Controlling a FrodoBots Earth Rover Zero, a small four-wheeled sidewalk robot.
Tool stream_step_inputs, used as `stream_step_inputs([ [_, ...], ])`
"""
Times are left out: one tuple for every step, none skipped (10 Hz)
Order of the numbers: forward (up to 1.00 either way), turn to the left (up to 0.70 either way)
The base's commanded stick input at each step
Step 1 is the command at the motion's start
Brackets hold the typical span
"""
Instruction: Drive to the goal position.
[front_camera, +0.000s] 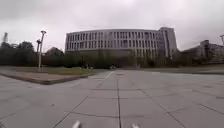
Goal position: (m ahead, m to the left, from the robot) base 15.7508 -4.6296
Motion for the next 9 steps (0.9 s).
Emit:
stream_step_inputs([
  [0.7,0.0],
  [0.7,0.0],
  [0.7,0.0],
  [0.7,0.0],
  [0.7,0.0],
  [0.7,0.0],
  [0.7,0.0],
  [0.7,0.0],
  [0.7,0.0],
])
